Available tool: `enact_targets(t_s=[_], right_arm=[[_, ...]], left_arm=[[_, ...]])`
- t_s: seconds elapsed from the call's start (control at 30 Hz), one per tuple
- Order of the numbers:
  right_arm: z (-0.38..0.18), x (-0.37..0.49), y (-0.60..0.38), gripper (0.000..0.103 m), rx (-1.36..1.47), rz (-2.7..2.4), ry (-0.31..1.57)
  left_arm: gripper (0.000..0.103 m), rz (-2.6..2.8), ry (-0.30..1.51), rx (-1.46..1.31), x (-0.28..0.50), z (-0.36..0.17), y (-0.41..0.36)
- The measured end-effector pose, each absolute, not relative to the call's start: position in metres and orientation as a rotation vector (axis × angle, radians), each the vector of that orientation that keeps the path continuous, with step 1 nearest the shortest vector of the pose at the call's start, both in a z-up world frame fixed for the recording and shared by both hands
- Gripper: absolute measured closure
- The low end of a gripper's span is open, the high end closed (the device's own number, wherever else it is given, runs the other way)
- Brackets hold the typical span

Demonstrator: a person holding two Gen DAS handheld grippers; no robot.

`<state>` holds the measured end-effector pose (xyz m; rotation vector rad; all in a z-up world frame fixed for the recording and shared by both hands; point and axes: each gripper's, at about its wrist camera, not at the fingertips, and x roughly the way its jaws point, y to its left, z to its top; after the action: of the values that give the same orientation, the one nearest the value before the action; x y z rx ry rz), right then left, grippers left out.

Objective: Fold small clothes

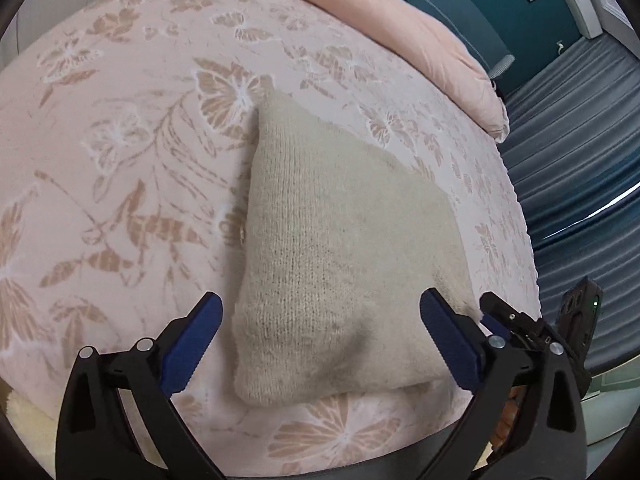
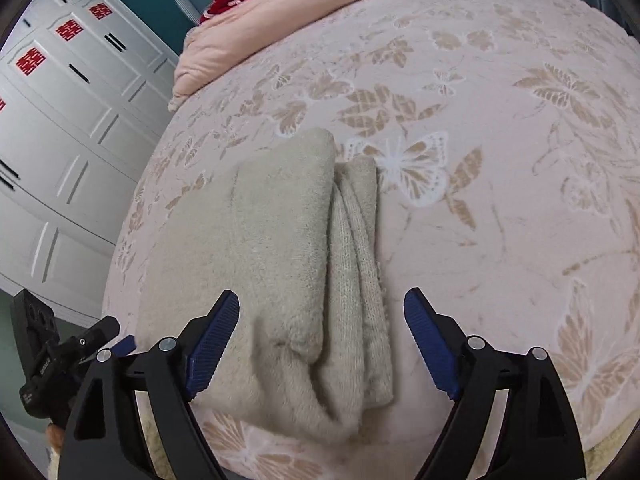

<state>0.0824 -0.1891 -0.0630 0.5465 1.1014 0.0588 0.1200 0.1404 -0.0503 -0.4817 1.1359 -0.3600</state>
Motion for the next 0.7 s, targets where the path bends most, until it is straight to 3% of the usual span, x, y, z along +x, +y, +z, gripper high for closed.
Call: enact_targets(t_s=[0.1, 0.13, 0.17, 0.2, 0.27, 0.33, 0.47, 0.6, 0.63, 0.7], right_arm=[[-0.097, 0.097, -0.191, 0.020, 0.674, 0.073, 1.170], [-0.102, 0.099, -0.191, 0.024, 0.711, 0.090, 1.172], [-0.101, 0.101, -0.188, 0.036, 0.734, 0.134, 1.160], [-0.095, 0.105, -0.183, 0.058, 0.716, 0.139, 1.165], [-0.062, 0.108, -0.171, 0.066, 0.621, 0.177, 1.090], [-0.019, 0.106, -0.163, 0.068, 0.576, 0.244, 0.976], [0.031, 0.099, -0.170, 0.066, 0.523, 0.271, 0.840], [-0.036, 0.118, -0.191, 0.051, 0.419, 0.123, 1.054], [-0.051, 0.116, -0.197, 0.059, 0.345, -0.012, 1.116], [-0.048, 0.094, -0.212, 0.073, 0.405, -0.041, 1.066]], left_arm=[[0.006, -0.341, 1.212, -0.533, 0.135, -0.080, 0.137], [0.007, -0.338, 1.233, -0.550, 0.140, -0.088, 0.136], [0.014, -0.338, 1.243, -0.567, 0.143, -0.094, 0.136], [0.023, -0.365, 1.246, -0.584, 0.146, -0.095, 0.135], [0.047, -0.379, 1.221, -0.546, 0.150, -0.083, 0.129], [0.055, -0.428, 1.157, -0.510, 0.150, -0.054, 0.124], [0.054, -0.488, 1.018, -0.509, 0.147, 0.003, 0.132], [0.042, -0.400, 1.052, -0.398, 0.151, -0.016, 0.127], [0.045, -0.347, 1.085, -0.355, 0.152, -0.029, 0.125], [0.045, -0.264, 1.123, -0.298, 0.145, -0.045, 0.127]])
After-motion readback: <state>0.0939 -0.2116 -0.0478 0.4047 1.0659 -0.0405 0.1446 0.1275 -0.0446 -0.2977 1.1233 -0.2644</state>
